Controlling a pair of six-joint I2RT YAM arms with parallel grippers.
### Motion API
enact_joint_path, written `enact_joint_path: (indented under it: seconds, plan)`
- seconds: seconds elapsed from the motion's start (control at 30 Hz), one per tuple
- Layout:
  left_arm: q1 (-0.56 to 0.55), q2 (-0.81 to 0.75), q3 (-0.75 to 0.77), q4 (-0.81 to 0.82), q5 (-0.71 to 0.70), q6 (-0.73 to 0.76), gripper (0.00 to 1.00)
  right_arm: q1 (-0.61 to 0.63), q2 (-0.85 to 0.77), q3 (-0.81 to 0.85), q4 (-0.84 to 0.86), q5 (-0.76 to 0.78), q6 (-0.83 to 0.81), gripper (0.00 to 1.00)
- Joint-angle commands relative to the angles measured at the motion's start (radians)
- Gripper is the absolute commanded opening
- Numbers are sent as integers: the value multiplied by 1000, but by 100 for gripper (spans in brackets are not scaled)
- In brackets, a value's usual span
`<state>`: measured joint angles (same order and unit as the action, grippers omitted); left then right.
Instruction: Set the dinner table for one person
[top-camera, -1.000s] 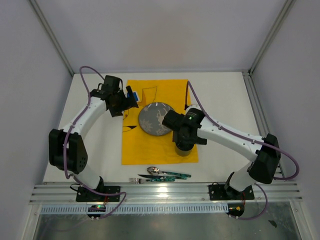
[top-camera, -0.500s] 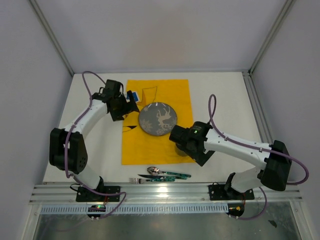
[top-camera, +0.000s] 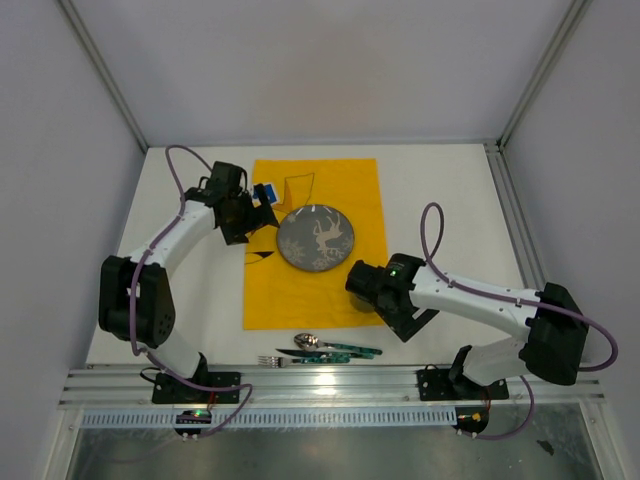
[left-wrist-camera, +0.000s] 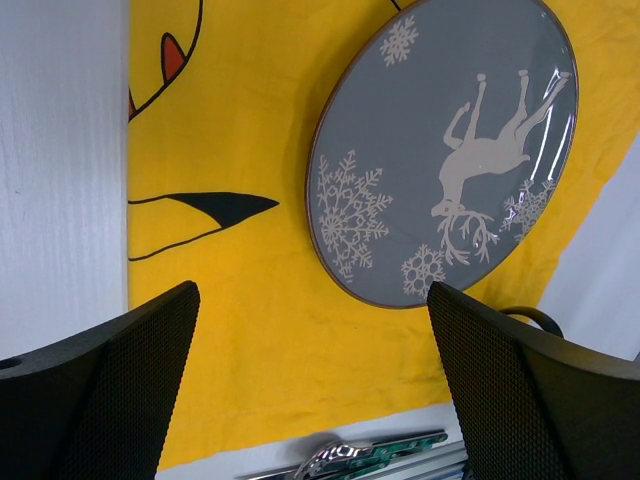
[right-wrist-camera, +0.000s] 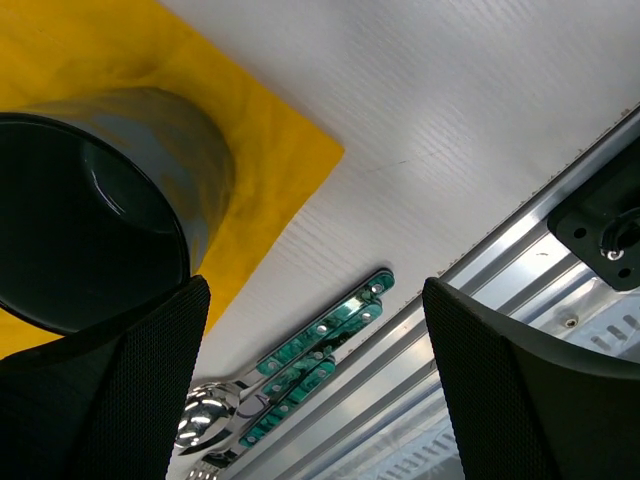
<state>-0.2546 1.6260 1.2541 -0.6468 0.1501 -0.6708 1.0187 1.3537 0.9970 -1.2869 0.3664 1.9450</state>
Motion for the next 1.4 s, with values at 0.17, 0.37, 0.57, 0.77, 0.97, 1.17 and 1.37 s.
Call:
enact_joint_path:
  seconds: [0.17, 0.37, 0.57, 0.77, 0.97, 1.17, 1.37]
  plan:
    - [3, -40, 4, 21, 9, 7, 99, -5, 41, 111, 23, 74, -40, 91]
    - [2, -34, 11, 26, 11, 5, 99, -3, 28, 137, 3, 78, -49, 91]
    - [3, -23, 10, 26, 16, 4, 98, -3, 12, 121, 8, 71, -51, 91]
    - [3, -38, 8, 24, 8, -1, 98, -5, 25, 98, 32, 86, -47, 90]
    - [3, -43, 14, 12, -4, 10, 98, -6, 58, 92, 66, 94, -52, 85]
    - [2, -46, 21, 9, -9, 14, 98, -9, 78, 77, 84, 100, -57, 72]
    - [3, -49, 27, 3, -18, 19, 98, -12, 91, 63, 100, 98, -69, 64]
